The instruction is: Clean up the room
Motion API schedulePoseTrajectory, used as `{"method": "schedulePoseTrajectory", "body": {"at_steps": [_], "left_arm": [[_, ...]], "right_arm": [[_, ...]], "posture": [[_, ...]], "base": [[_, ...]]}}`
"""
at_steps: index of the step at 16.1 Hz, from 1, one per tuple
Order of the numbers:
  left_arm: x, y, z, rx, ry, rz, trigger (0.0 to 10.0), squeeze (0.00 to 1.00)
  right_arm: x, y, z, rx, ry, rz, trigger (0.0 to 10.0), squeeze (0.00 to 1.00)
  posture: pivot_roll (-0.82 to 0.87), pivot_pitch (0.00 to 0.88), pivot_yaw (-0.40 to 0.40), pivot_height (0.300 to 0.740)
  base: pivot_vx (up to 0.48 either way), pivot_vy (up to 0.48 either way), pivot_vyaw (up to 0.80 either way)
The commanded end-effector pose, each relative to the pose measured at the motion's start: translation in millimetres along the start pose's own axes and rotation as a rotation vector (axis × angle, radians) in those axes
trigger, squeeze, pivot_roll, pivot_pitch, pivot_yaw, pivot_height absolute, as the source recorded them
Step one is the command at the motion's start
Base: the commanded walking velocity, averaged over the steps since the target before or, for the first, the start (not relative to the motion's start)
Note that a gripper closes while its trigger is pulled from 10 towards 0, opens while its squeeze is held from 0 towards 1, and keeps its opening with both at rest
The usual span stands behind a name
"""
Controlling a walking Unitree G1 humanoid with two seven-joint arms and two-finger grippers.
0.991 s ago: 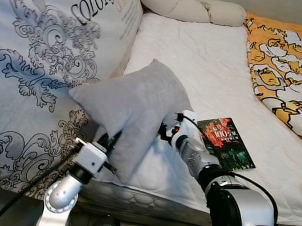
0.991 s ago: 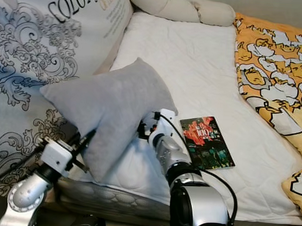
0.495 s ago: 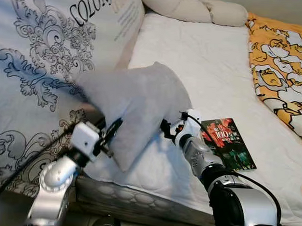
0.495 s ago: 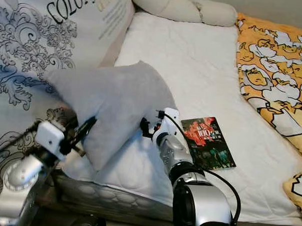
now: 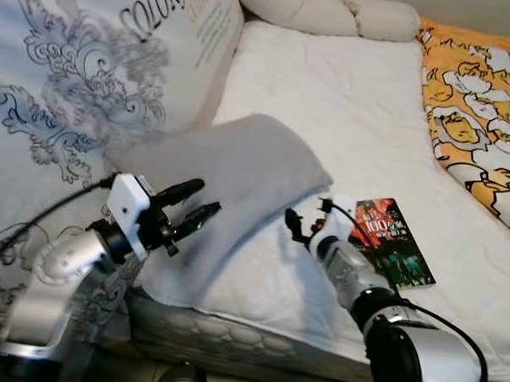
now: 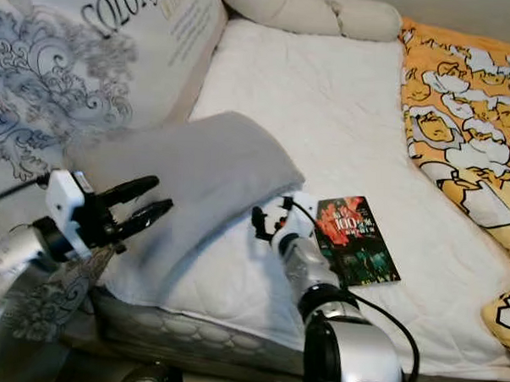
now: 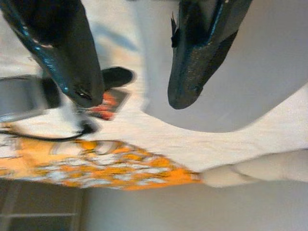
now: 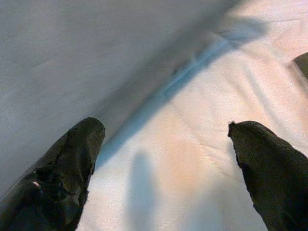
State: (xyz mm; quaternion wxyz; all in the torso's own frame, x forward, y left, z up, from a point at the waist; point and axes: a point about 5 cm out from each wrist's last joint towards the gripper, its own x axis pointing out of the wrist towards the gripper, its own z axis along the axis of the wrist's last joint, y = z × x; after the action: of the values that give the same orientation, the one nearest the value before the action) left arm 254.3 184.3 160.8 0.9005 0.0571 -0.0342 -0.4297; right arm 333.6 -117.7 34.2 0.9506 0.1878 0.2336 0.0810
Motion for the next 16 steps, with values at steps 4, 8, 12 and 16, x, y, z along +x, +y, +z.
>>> {"method": "schedulePoseTrajectory", "body": {"at_steps": [4, 8, 12, 16], "left_arm": [[-4.7, 17.4, 23.9, -0.037, -0.027, 0.004, 10.0, 1.00], [17.9, 41.3, 13.3, 0.133, 0.135, 0.059, 10.0, 1.00], [54.9, 61.0, -2.9, 0.157, 0.197, 0.096, 10.0, 1.00], [81.4, 80.9, -20.6, 0.196, 0.319, 0.151, 10.0, 0.00]], "right_arm": [[-6.2, -19.8, 8.1, 0.029, -0.053, -0.012, 10.0, 0.00], [-11.1, -22.7, 19.6, 0.003, -0.103, 0.119, 10.0, 0.00], [-25.4, -19.8, 24.1, -0.138, -0.122, 0.322, 10.0, 0.00], [-68.0, -32.8, 44.8, -0.333, -0.109, 0.500, 10.0, 0.00]], "posture": [[0.08, 0.055, -0.029, 0.740], [0.08, 0.045, -0.027, 0.740], [0.05, 0.034, -0.006, 0.740], [0.00, 0.033, 0.035, 0.740]], "base": [[0.000, 0.000, 0.00], [0.000, 0.000, 0.00], [0.000, 0.000, 0.00], [0.000, 0.000, 0.00]]}}
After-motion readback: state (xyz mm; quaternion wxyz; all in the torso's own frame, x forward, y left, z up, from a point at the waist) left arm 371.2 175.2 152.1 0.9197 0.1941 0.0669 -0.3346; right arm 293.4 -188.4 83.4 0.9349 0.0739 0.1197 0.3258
